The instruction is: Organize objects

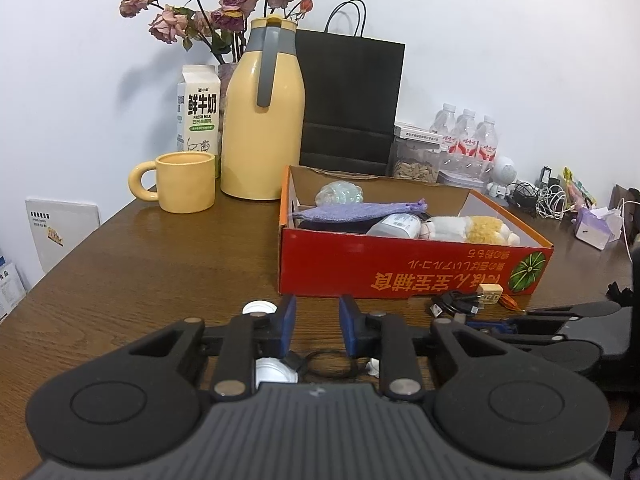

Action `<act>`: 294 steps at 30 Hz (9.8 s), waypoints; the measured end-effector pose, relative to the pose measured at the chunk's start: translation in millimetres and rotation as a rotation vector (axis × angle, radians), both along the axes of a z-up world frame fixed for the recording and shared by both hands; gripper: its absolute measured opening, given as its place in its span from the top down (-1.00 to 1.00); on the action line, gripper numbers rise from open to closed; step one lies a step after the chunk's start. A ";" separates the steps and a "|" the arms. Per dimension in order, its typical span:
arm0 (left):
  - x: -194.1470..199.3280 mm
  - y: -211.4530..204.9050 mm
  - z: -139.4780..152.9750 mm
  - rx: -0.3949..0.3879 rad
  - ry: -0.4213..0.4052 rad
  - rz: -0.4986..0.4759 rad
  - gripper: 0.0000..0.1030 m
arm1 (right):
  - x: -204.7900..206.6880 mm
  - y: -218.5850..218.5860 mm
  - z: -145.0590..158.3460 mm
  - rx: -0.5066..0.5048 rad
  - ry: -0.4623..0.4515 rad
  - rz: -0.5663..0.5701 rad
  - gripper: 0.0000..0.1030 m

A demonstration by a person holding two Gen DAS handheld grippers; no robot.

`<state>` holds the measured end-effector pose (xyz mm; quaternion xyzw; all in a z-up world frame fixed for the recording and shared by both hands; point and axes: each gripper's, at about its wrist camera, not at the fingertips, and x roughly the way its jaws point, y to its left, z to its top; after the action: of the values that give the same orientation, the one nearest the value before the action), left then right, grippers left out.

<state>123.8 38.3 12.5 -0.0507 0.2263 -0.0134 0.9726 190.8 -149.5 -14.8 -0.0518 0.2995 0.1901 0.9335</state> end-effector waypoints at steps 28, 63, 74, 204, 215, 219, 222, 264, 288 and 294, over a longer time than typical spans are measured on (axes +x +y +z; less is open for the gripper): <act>38.3 -13.7 -33.2 0.161 0.214 -0.021 0.50 | -30.9 -30.9 9.8 0.053 -0.116 -0.016 0.86; 41.9 5.6 -32.0 0.079 0.189 0.063 0.20 | -42.0 -33.9 12.0 0.065 -0.138 -0.011 0.83; 25.7 -6.4 0.5 0.064 0.067 0.018 0.20 | -46.6 -34.5 20.4 0.078 -0.193 -0.001 0.83; 42.0 29.1 -3.2 0.126 0.229 0.159 -1.00 | 45.2 -78.9 -1.6 -0.034 0.005 -0.085 0.78; 57.2 26.3 -12.7 0.127 0.246 0.155 -1.00 | 21.4 -84.9 7.6 0.000 -0.099 -0.109 0.78; 70.8 24.3 -20.1 0.129 0.253 0.154 -1.00 | 9.0 -82.8 10.5 -0.014 -0.140 -0.109 0.78; 79.6 24.5 -25.3 0.122 0.255 0.165 -1.00 | 3.9 -82.6 11.9 -0.016 -0.154 -0.113 0.78; 85.0 20.6 -38.4 0.103 0.189 0.134 0.43 | 0.7 -87.2 11.2 -0.014 -0.157 -0.161 0.77; 79.4 -25.8 46.8 0.057 -0.081 -0.021 0.44 | 4.2 -54.6 63.2 0.015 -0.348 -0.056 0.77; 119.7 -51.8 61.3 0.042 -0.103 -0.073 0.44 | 39.4 -41.6 82.1 0.018 -0.369 -0.039 0.77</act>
<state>243.5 -13.6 73.8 -0.0214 0.1780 -0.0466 0.9827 230.1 -191.1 67.3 -0.0716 0.1223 0.1617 0.9766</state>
